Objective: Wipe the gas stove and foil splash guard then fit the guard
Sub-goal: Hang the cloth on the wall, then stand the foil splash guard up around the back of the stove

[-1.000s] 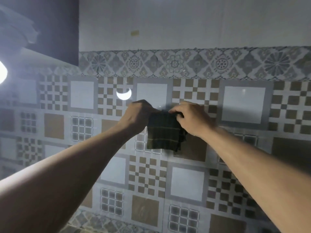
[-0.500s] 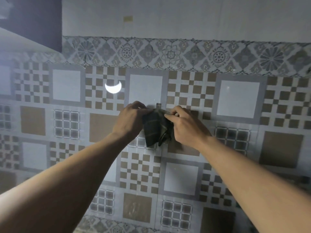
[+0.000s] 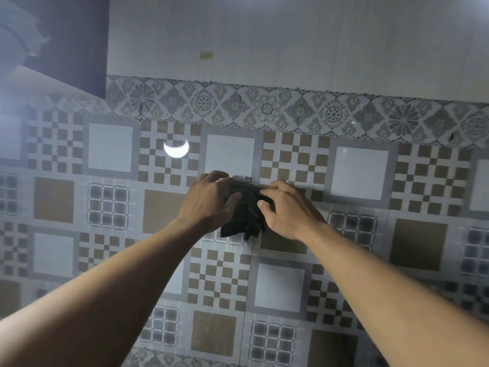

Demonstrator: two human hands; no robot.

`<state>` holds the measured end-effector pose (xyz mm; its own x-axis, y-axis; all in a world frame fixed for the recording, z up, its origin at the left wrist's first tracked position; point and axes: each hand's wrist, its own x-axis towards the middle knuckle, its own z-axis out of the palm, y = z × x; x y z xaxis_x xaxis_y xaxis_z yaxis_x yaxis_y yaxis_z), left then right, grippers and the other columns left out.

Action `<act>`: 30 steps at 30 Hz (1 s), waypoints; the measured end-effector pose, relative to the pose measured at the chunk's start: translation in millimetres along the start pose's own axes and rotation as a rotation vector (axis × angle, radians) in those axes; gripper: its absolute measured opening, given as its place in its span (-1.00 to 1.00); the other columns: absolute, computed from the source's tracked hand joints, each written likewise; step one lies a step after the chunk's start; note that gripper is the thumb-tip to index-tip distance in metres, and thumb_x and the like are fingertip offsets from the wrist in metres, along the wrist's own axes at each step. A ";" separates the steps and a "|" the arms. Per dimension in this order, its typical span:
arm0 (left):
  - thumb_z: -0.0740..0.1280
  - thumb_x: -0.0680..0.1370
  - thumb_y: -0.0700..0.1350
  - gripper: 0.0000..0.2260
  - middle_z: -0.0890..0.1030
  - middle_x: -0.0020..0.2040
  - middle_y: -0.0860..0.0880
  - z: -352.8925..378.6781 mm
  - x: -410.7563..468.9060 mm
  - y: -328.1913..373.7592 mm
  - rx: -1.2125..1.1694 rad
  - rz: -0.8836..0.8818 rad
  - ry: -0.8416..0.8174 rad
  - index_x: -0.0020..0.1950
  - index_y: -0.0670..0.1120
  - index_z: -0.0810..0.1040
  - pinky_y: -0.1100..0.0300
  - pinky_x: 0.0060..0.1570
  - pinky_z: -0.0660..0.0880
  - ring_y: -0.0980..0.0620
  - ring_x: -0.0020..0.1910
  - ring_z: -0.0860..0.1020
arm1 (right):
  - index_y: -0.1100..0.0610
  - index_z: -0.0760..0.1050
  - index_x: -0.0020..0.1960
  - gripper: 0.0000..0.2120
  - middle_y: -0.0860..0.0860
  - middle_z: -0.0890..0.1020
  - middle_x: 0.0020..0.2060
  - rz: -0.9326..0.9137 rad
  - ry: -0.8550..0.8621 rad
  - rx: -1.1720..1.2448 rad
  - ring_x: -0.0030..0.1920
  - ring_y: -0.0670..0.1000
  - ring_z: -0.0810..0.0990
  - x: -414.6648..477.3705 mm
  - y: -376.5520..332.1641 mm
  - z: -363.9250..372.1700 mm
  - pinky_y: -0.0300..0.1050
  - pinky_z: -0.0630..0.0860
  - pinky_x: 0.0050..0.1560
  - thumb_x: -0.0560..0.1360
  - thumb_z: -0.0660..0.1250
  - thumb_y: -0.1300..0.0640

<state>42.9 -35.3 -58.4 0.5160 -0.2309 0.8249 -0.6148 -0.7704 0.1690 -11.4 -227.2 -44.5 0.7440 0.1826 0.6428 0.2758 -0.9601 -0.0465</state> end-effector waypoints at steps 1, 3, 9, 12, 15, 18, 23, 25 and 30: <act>0.32 0.59 0.09 -0.63 0.51 0.38 -0.05 -2.1 -1.1 0.4 0.006 -0.003 -0.002 0.37 0.04 0.54 -0.01 0.25 0.43 -0.09 0.33 0.43 | 0.11 0.43 0.43 -0.58 -0.01 0.41 0.38 0.002 0.001 -0.007 0.32 0.06 0.44 -0.3 -2.9 -2.3 -0.01 0.49 0.21 0.64 0.16 -0.05; 0.32 0.58 0.10 -0.63 0.50 0.38 -0.05 -6.0 -3.9 0.3 0.019 -0.008 -0.010 0.37 0.04 0.53 -0.01 0.26 0.42 -0.10 0.33 0.43 | 0.11 0.42 0.43 -0.58 0.01 0.40 0.39 0.008 0.003 -0.018 0.35 0.07 0.43 -1.4 -9.1 -7.0 -0.02 0.46 0.23 0.64 0.16 -0.03; 0.29 0.59 0.09 -0.64 0.49 0.41 -0.06 -19.7 -15.6 0.9 0.015 -0.025 -0.031 0.38 0.05 0.52 -0.07 0.30 0.42 -0.11 0.36 0.43 | 0.11 0.38 0.45 -0.59 0.02 0.39 0.42 0.039 0.010 -0.050 0.38 0.08 0.40 -8.1 -24.3 -18.4 -0.03 0.42 0.27 0.64 0.18 0.01; 0.27 0.60 0.09 -0.63 0.48 0.42 -0.06 -26.1 -28.1 -0.6 0.027 -0.046 -0.047 0.38 0.04 0.51 -0.08 0.30 0.44 -0.11 0.37 0.43 | 0.10 0.38 0.45 -0.59 0.01 0.41 0.39 0.025 -0.005 -0.041 0.32 0.07 0.45 -17.8 -31.2 -21.9 -0.03 0.48 0.21 0.63 0.20 0.03; 0.26 0.60 0.08 -0.61 0.48 0.42 -0.06 -32.8 -63.3 0.3 0.012 -0.128 -0.104 0.42 0.04 0.47 -0.09 0.31 0.45 -0.11 0.36 0.44 | 0.11 0.38 0.45 -0.60 0.01 0.42 0.39 -0.005 -0.043 -0.022 0.31 0.06 0.44 -33.7 -43.3 -20.7 -0.05 0.47 0.18 0.62 0.19 0.08; 0.24 0.60 0.11 -0.59 0.48 0.41 -0.04 -40.5 -120.0 2.1 0.029 -0.237 -0.208 0.44 0.06 0.44 -0.10 0.30 0.42 -0.10 0.35 0.42 | 0.09 0.35 0.49 -0.57 0.01 0.39 0.44 -0.030 -0.119 0.042 0.36 0.07 0.42 -54.6 -62.8 -13.0 -0.03 0.44 0.26 0.63 0.17 0.07; 0.26 0.58 0.12 -0.57 0.53 0.34 -0.07 -65.8 -201.6 -1.0 0.063 -0.395 -0.335 0.42 0.01 0.47 -0.02 0.26 0.44 -0.10 0.31 0.47 | 0.12 0.46 0.38 -0.62 0.04 0.48 0.36 -0.098 -0.327 0.095 0.31 0.12 0.48 -87.1 -93.4 14.4 0.06 0.48 0.23 0.61 0.18 0.02; 0.30 0.56 0.10 -0.59 0.58 0.28 -0.07 -79.6 -228.8 -1.2 0.062 -0.479 -0.391 0.37 -0.01 0.52 0.00 0.22 0.48 -0.08 0.25 0.53 | 0.10 0.55 0.28 -0.66 0.05 0.57 0.28 -0.136 -0.411 0.091 0.23 0.11 0.53 -99.5 -103.7 26.7 0.04 0.52 0.16 0.60 0.21 -0.01; 0.34 0.48 0.13 -0.62 0.67 0.16 -0.06 -107.7 -297.7 8.0 0.113 -0.752 -0.546 0.21 -0.03 0.63 0.07 0.15 0.52 -0.06 0.13 0.61 | 0.11 0.64 0.10 -0.74 0.04 0.67 0.09 -0.256 -0.647 0.134 0.08 0.08 0.60 -139.5 -132.6 59.2 0.02 0.55 0.12 0.58 0.29 -0.02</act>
<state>-179.9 91.3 -244.5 0.9810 0.1265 0.1474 0.0413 -0.8774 0.4780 -115.7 -112.8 -173.3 0.8467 0.5281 0.0649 0.5318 -0.8435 -0.0755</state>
